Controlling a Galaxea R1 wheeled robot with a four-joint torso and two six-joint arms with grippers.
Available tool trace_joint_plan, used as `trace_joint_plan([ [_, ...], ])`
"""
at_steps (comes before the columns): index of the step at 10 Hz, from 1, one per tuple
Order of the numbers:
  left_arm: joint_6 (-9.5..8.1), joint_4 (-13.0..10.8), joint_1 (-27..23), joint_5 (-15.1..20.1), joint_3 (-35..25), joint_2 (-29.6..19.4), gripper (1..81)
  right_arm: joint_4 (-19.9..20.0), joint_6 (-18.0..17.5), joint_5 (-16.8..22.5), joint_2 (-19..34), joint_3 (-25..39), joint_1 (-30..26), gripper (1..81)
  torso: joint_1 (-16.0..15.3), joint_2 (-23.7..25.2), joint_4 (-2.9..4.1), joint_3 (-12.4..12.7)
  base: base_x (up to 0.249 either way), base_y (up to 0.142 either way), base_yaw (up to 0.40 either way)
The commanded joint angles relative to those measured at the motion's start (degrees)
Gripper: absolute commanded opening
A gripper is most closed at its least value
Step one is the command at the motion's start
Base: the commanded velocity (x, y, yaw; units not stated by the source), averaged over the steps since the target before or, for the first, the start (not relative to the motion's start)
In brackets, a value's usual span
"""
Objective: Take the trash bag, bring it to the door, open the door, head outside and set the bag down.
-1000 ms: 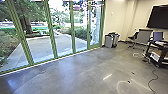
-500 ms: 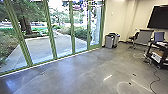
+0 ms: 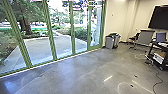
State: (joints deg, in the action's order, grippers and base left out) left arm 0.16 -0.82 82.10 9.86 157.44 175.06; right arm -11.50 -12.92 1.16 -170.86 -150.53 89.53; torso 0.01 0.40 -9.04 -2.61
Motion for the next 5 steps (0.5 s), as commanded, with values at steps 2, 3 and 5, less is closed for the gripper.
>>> trace_joint_plan([
  [2,0.28,0.38,-3.31,3.50,-0.12,-0.05,1.0,-0.46,0.27,3.15,0.15,0.16,-2.28,81.1,-0.01,0.00,0.00,0.00,0.142,0.000,0.000],
  [3,0.28,0.38,-3.31,3.50,-0.12,-0.05,1.0,-0.46,0.27,3.15,0.15,0.16,-2.20,81.1,-0.01,0.00,0.00,0.00,0.142,0.000,0.000],
  [5,0.28,0.47,-3.31,3.50,-0.12,-0.05,1.0,-0.46,0.27,3.15,0.06,0.16,-2.29,81.1,-0.01,0.00,0.00,0.00,0.143,-0.031,0.000],
])
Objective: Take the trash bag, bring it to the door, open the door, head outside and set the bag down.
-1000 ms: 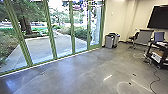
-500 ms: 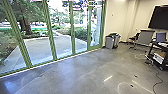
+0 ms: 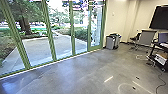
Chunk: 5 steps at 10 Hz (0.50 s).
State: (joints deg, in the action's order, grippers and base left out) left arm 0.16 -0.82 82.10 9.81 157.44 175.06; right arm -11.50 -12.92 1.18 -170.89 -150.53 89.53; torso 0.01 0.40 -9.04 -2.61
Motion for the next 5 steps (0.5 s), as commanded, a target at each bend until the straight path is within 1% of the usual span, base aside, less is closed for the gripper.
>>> trace_joint_plan([
  [1,0.28,0.47,-3.31,3.55,-0.12,-0.05,1.0,-0.46,0.27,3.12,0.08,0.16,-2.20,81.1,-0.01,0.00,0.00,0.00,0.144,-0.063,0.000],
  [5,0.28,0.47,-3.31,3.55,-0.12,-0.05,1.0,-0.46,0.27,3.12,0.08,0.16,-2.12,81.1,-0.01,0.00,0.00,0.00,0.144,-0.065,0.000],
])
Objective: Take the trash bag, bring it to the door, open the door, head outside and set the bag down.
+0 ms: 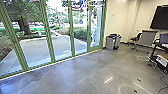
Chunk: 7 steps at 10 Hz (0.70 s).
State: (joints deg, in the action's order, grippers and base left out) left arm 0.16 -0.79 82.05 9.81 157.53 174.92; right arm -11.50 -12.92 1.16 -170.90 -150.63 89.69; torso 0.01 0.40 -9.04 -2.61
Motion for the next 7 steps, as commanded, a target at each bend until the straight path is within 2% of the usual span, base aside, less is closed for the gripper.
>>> trace_joint_plan([
  [1,0.28,0.44,-3.26,3.55,-0.28,0.08,1.0,-0.46,0.27,3.15,0.09,0.26,-2.27,81.1,-0.01,0.00,0.00,0.00,0.144,-0.067,0.000],
  [7,0.28,0.44,-3.26,3.46,-0.20,0.08,1.0,-0.46,0.27,3.06,0.09,0.26,-2.27,81.1,-0.01,0.00,0.00,0.00,0.149,-0.068,0.000],
])
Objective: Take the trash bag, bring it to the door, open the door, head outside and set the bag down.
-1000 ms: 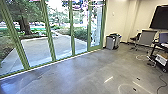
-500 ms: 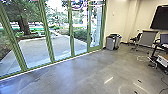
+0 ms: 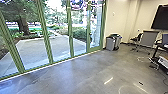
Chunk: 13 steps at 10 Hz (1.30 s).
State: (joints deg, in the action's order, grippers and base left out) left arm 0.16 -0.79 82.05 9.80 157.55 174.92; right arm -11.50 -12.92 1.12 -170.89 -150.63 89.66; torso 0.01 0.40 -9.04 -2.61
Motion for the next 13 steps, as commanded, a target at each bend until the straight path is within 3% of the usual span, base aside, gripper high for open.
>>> trace_joint_plan([
  [1,0.28,0.44,-3.26,3.55,-0.22,-0.01,1.0,-0.46,0.27,3.19,0.08,0.26,-2.25,81.1,-0.01,0.00,0.00,0.00,0.149,-0.068,0.000],
  [13,0.28,0.27,-3.26,3.56,-0.22,0.08,1.0,-0.46,0.27,3.27,0.08,0.17,-2.25,81.1,-0.01,0.00,0.00,0.00,0.149,-0.067,0.000],
])
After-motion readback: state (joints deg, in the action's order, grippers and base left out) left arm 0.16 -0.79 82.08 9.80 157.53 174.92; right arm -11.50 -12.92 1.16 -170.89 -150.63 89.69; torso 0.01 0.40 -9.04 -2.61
